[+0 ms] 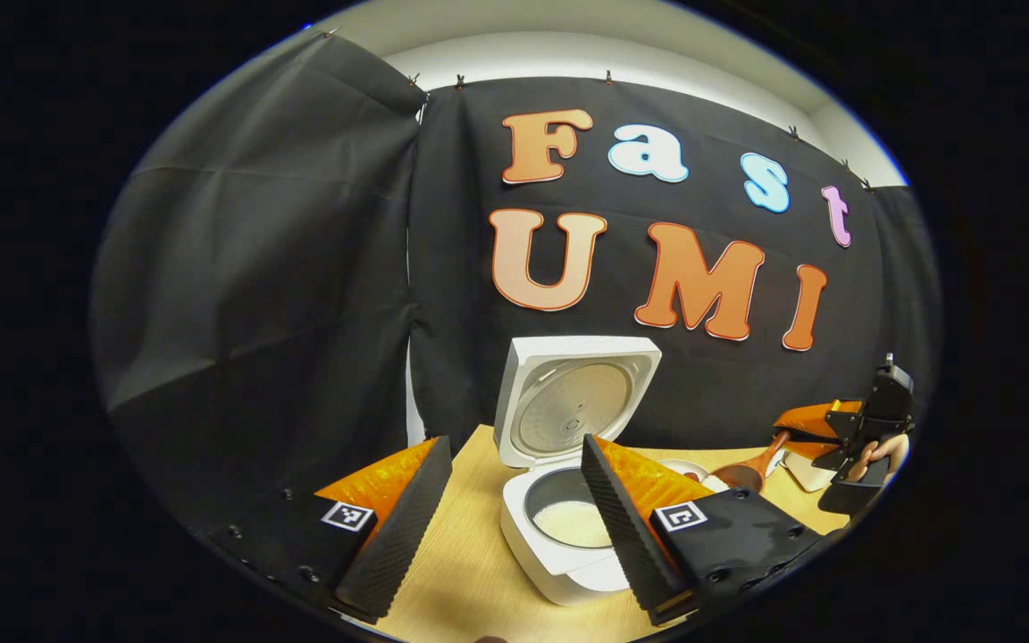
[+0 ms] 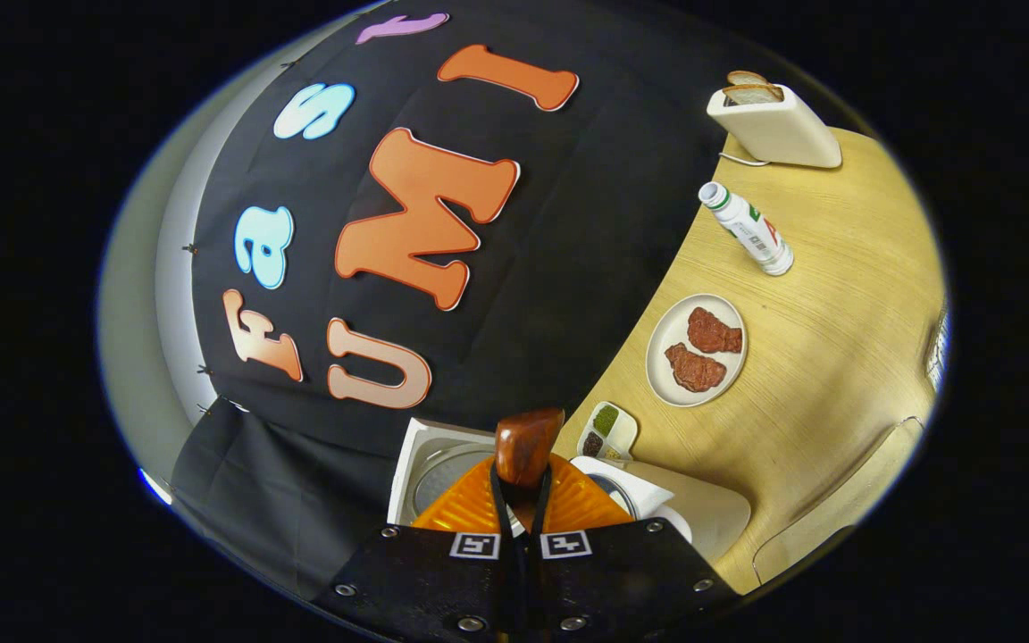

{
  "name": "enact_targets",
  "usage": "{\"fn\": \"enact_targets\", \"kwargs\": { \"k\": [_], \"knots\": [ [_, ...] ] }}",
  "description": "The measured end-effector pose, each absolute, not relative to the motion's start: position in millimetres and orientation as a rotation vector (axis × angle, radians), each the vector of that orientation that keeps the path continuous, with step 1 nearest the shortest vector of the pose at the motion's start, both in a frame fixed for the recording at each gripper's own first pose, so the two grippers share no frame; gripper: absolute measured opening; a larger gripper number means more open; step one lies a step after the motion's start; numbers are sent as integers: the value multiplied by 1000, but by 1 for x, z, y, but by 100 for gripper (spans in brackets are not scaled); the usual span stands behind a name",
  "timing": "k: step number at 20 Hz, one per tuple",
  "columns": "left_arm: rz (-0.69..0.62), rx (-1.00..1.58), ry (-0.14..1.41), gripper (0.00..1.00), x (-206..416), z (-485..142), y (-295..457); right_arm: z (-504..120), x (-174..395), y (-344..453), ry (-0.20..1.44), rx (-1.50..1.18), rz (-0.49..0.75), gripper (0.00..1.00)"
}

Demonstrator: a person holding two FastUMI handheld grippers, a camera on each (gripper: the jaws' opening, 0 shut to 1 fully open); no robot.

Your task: Close the left gripper, press the button to open the rice cooker; take a wooden spoon from the chopstick holder with the right hand, scoop a spoonful of rice and pour it into the rice cooker, then put the wooden spoon back into the chopstick holder.

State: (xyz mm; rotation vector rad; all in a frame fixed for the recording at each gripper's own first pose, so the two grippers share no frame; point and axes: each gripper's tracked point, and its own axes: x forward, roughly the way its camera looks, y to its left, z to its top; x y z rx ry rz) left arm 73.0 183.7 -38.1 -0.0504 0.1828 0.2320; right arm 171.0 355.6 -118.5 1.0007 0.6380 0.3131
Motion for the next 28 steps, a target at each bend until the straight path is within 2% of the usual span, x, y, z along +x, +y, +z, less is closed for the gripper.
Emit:
{"fn": "enact_targets", "kwargs": {
  "k": [7, 8, 12, 20, 28],
  "knots": [
    [216, -56, 181, 99, 63, -43, 187, -116, 196, 395, 573, 865, 319, 2],
    [217, -57, 182, 99, 63, -44, 187, -117, 200, 397, 564, 837, 313, 0],
    [225, -70, 187, 99, 54, -49, 193, -110, 208, 412, 495, 719, 327, 2],
    [253, -83, 184, 99, 43, -57, 207, -92, 201, 444, 376, 498, 415, 2],
    [259, -87, 179, 99, 41, -61, 211, -76, 193, 460, 314, 388, 465, 2]
  ]
}}
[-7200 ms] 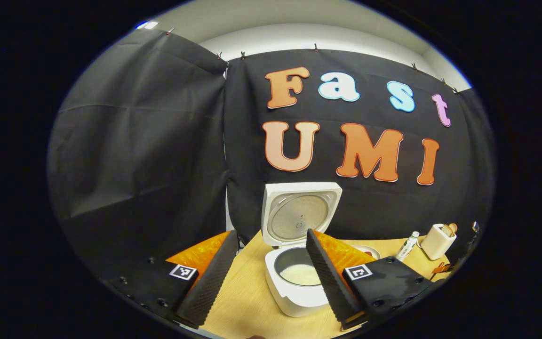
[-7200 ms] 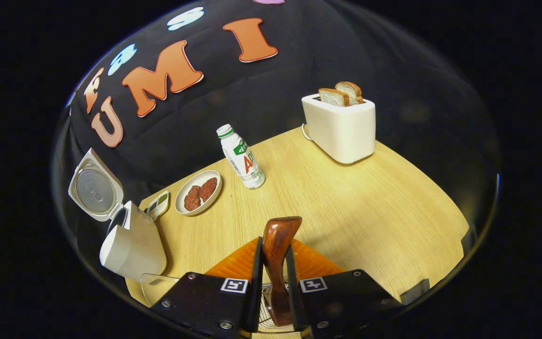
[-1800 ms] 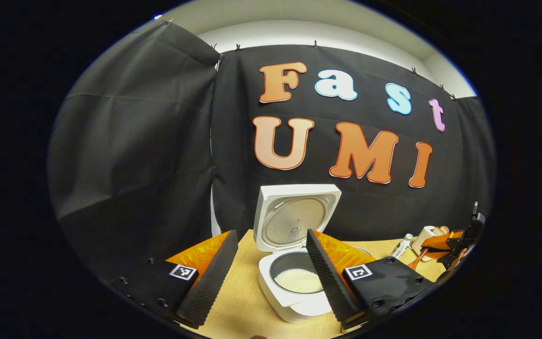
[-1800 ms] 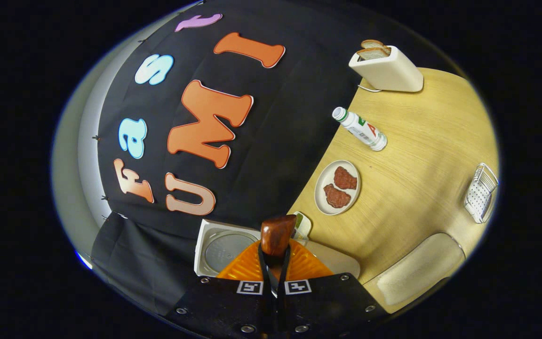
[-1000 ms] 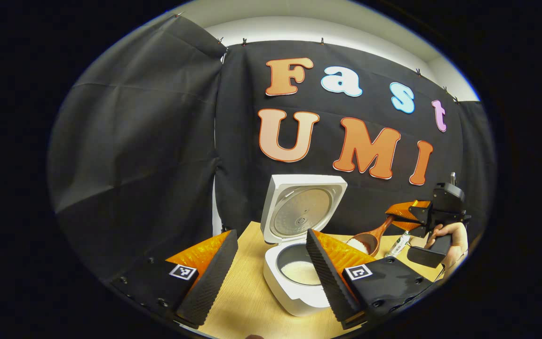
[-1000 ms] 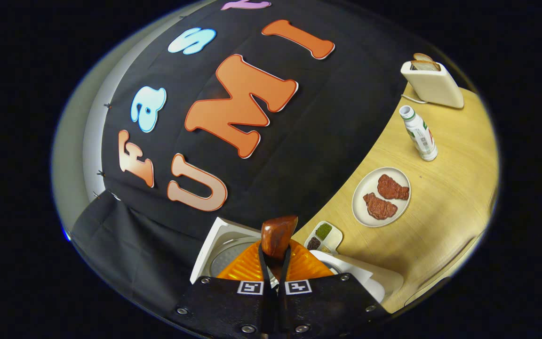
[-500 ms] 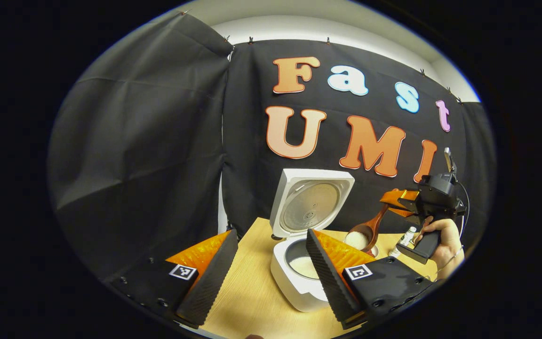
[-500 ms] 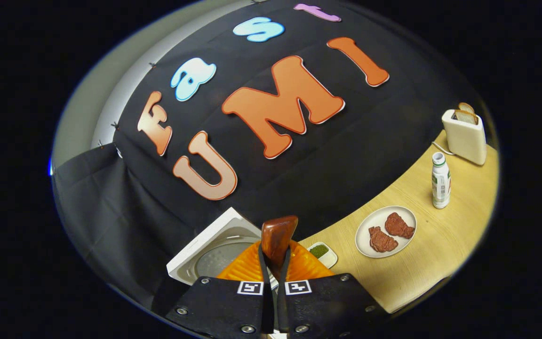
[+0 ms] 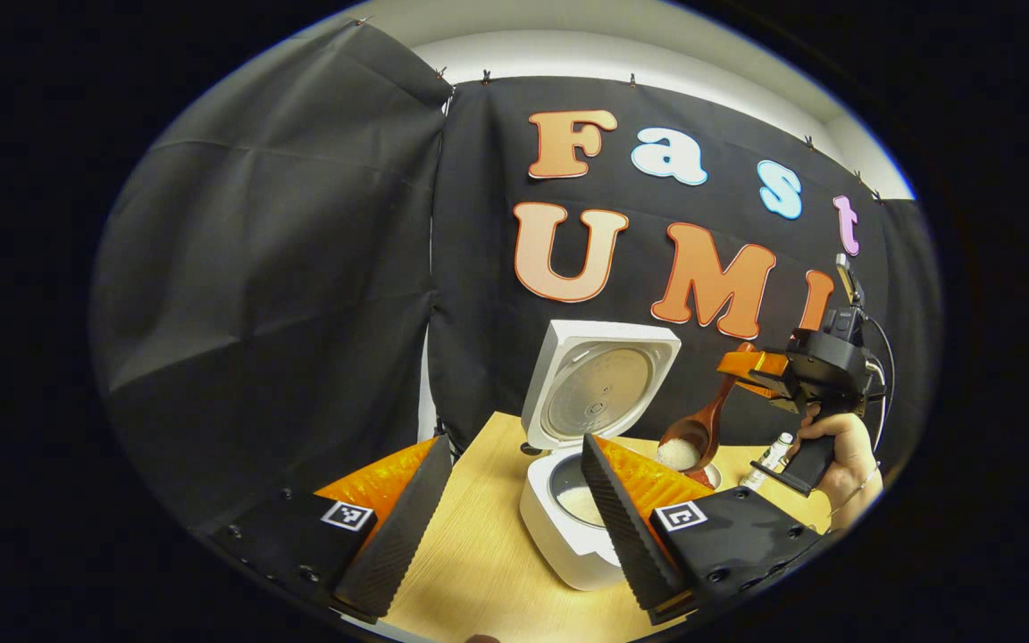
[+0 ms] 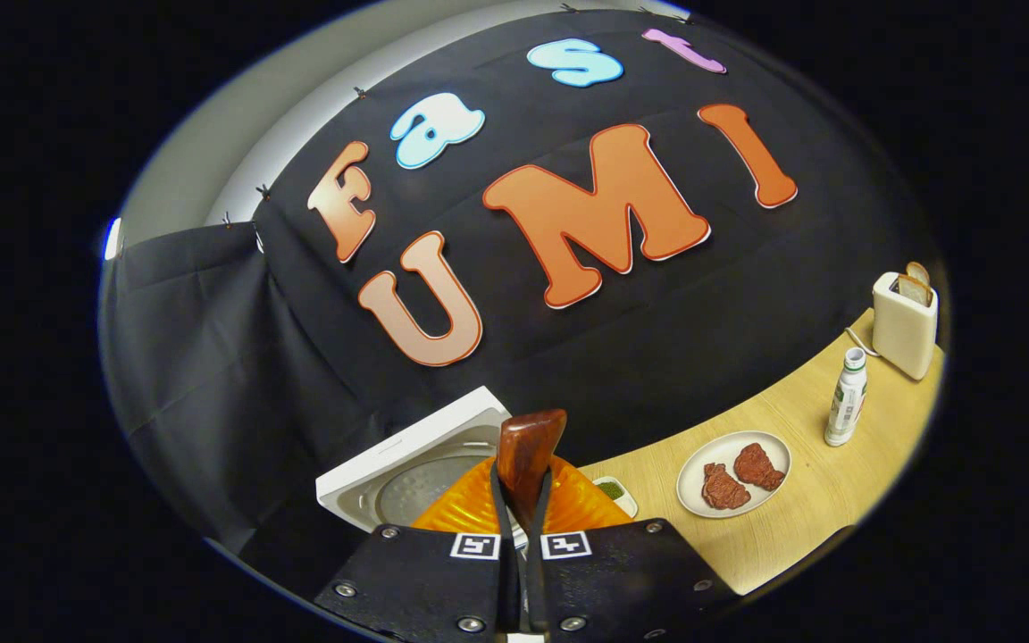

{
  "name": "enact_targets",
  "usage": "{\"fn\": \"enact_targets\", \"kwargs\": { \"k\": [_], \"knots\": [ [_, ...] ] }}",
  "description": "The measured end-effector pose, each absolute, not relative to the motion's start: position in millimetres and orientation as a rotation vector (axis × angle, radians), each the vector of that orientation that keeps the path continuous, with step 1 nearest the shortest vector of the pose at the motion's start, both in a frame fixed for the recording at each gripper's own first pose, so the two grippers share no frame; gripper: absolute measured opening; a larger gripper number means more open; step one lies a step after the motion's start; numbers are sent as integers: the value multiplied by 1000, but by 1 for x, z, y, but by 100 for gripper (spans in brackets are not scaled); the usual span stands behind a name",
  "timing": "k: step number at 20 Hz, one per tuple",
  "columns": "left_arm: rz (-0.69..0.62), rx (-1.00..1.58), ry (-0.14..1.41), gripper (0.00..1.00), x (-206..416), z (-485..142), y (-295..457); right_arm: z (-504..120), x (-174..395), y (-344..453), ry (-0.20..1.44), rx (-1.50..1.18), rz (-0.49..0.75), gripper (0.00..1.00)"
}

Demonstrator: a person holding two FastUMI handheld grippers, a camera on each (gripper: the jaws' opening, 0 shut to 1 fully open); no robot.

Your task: Close the left gripper, press the button to open the rice cooker; take a wooden spoon from the chopstick holder with the right hand, scoop a spoonful of rice and pour it into the rice cooker, then put the wooden spoon back into the chopstick holder.

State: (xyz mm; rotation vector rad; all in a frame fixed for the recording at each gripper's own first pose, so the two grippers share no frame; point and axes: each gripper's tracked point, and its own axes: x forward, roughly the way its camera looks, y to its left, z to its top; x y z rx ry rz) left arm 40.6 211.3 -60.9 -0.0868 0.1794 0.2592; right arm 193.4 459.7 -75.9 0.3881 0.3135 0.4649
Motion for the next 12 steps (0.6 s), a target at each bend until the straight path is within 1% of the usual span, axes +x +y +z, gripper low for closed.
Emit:
{"fn": "enact_targets", "kwargs": {
  "k": [5, 12],
  "knots": [
    [253, -90, 180, 99, 41, -63, 211, -62, 190, 469, 250, 301, 499, 2],
    [257, -90, 178, 99, 37, -64, 213, -59, 181, 482, 215, 205, 550, 2]
  ]
}}
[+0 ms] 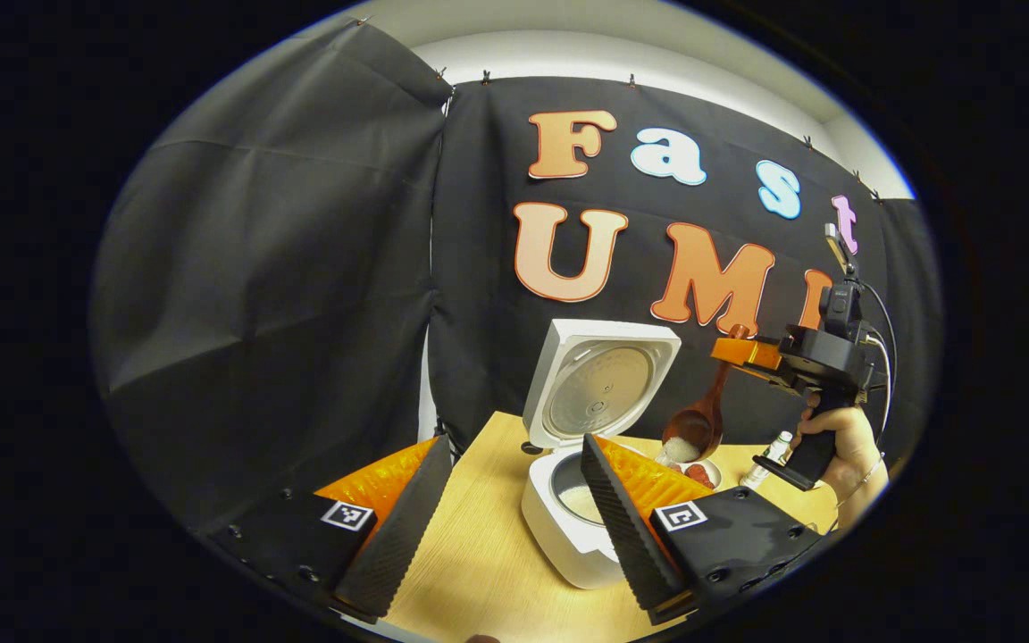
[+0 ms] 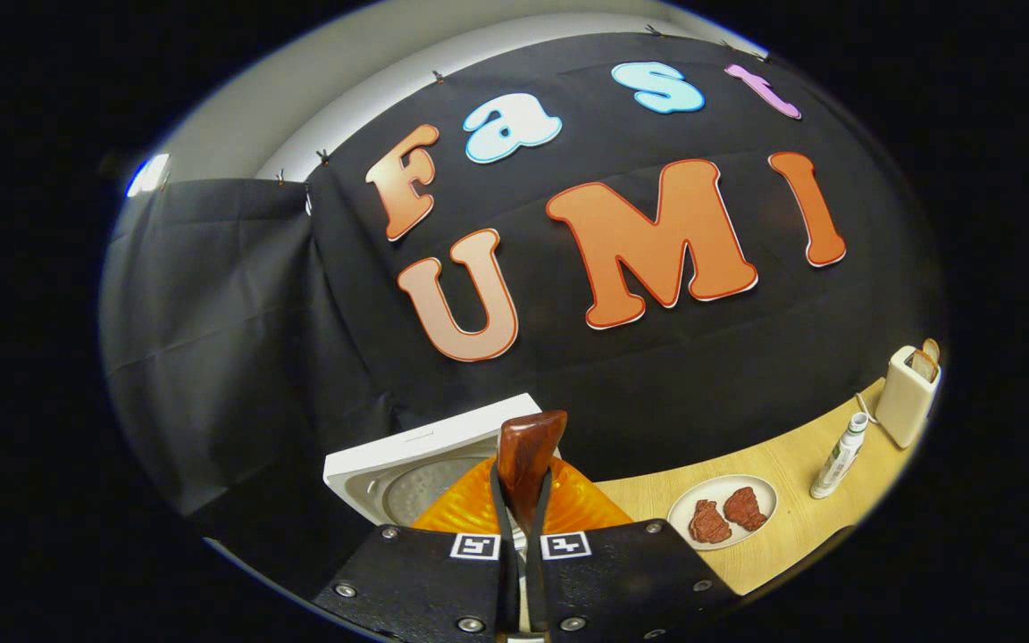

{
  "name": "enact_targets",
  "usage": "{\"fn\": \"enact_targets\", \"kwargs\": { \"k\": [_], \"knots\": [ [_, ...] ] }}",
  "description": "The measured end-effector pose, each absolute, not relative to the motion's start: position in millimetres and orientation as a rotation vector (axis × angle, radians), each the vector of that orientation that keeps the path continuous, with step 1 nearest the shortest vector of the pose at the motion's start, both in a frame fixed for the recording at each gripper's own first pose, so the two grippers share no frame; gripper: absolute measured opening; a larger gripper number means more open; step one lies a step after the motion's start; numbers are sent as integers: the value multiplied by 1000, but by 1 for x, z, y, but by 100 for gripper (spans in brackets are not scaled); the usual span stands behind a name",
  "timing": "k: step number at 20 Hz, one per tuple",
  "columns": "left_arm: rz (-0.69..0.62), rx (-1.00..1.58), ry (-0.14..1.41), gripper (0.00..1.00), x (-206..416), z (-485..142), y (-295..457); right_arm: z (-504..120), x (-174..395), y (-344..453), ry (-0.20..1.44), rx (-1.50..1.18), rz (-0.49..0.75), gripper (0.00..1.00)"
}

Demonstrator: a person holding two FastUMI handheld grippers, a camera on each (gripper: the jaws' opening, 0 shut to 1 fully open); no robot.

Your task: Close the left gripper, press the button to open the rice cooker; take a wooden spoon from the chopstick holder with the right hand, scoop a spoonful of rice and pour it into the rice cooker, then put the wooden spoon back into the chopstick holder.

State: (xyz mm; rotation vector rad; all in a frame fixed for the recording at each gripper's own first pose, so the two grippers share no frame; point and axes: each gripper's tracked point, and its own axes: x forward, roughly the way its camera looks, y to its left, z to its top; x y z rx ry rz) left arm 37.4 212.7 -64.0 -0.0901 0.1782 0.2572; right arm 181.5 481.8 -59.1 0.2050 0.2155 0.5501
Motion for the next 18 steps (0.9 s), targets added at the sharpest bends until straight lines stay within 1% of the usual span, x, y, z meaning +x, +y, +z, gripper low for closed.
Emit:
{"fn": "enact_targets", "kwargs": {
  "k": [11, 18],
  "knots": [
    [268, -91, 194, 99, 32, -74, 217, -55, 165, 503, 152, 24, 639, 2],
    [273, -81, 203, 99, 27, -77, 220, -63, 145, 519, 83, -157, 737, 2]
  ]
}}
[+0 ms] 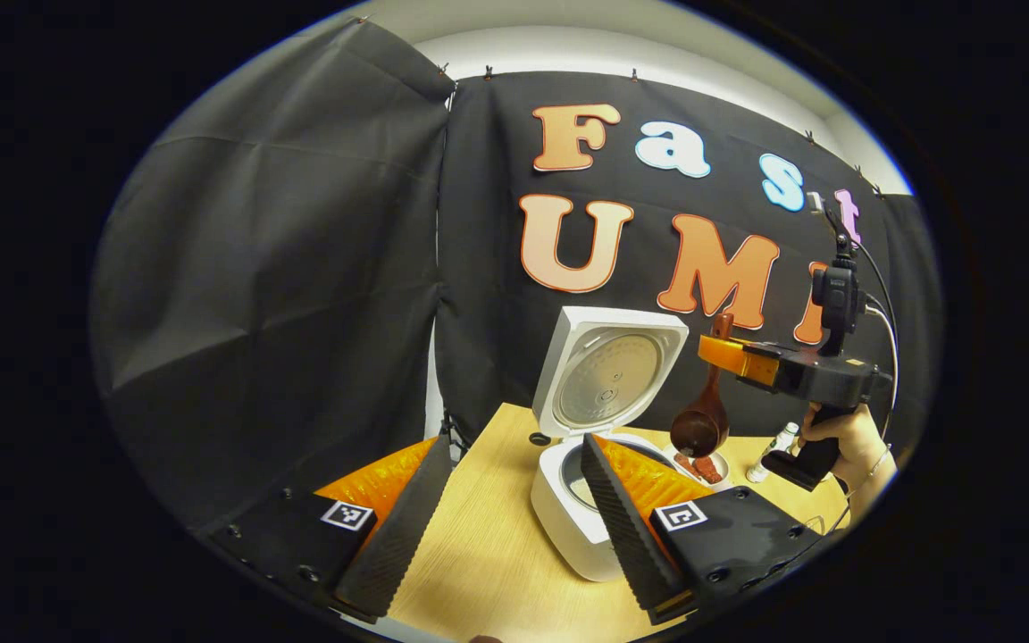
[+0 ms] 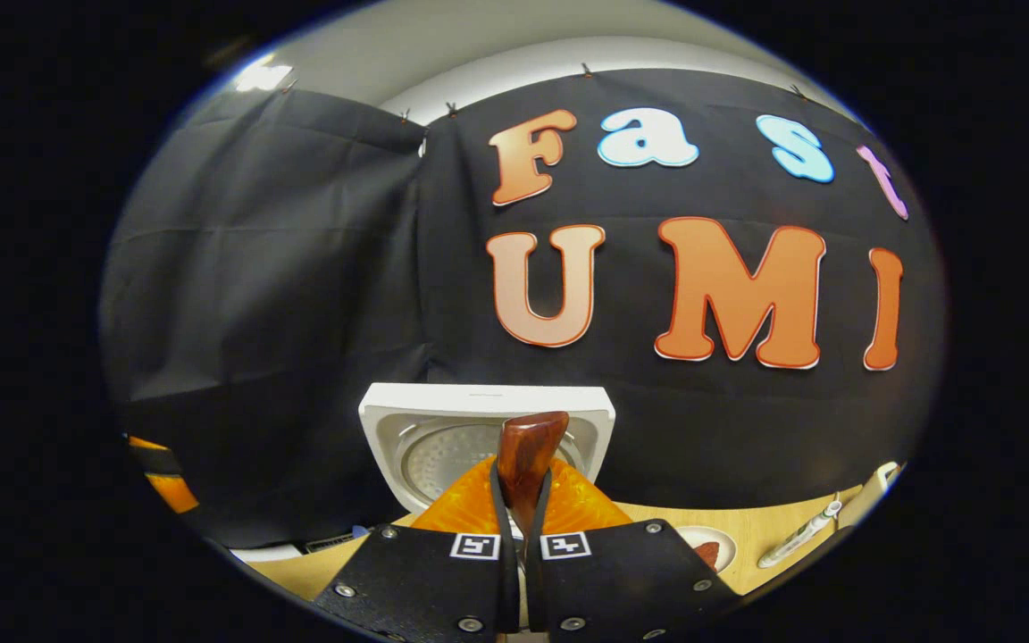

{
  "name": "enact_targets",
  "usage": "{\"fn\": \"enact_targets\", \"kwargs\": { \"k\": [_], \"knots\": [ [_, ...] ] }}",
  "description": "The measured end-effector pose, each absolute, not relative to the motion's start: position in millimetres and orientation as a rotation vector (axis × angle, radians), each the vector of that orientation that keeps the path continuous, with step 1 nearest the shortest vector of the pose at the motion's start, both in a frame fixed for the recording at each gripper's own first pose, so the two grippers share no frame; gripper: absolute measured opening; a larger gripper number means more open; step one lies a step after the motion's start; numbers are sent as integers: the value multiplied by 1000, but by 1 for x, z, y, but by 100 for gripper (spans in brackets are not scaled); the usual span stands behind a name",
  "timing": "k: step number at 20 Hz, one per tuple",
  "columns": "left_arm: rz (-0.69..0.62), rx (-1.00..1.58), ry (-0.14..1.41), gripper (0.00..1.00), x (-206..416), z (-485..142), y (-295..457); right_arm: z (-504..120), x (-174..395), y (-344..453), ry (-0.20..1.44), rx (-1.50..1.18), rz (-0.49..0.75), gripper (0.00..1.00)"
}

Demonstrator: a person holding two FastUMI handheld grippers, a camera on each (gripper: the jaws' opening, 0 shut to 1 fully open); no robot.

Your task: Close the left gripper, press the button to open the rice cooker; take a wooden spoon from the chopstick holder with the right hand, scoop a spoonful of rice and pour it into the rice cooker, then put the wooden spoon back into the chopstick holder.

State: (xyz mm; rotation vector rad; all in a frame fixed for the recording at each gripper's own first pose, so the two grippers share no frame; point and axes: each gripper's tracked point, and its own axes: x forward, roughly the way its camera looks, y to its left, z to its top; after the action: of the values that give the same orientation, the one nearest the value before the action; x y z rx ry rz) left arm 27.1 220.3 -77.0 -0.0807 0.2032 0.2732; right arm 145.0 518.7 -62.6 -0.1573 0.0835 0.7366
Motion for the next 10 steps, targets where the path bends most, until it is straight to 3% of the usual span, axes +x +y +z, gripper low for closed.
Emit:
{"fn": "enact_targets", "kwargs": {
  "k": [4, 10],
  "knots": [
    [275, -94, 207, 99, 26, -81, 220, -68, 136, 521, 63, -212, 762, 2],
    [268, -92, 203, 99, 27, -78, 216, -52, 143, 492, 116, -59, 741, 2]
  ]
}}
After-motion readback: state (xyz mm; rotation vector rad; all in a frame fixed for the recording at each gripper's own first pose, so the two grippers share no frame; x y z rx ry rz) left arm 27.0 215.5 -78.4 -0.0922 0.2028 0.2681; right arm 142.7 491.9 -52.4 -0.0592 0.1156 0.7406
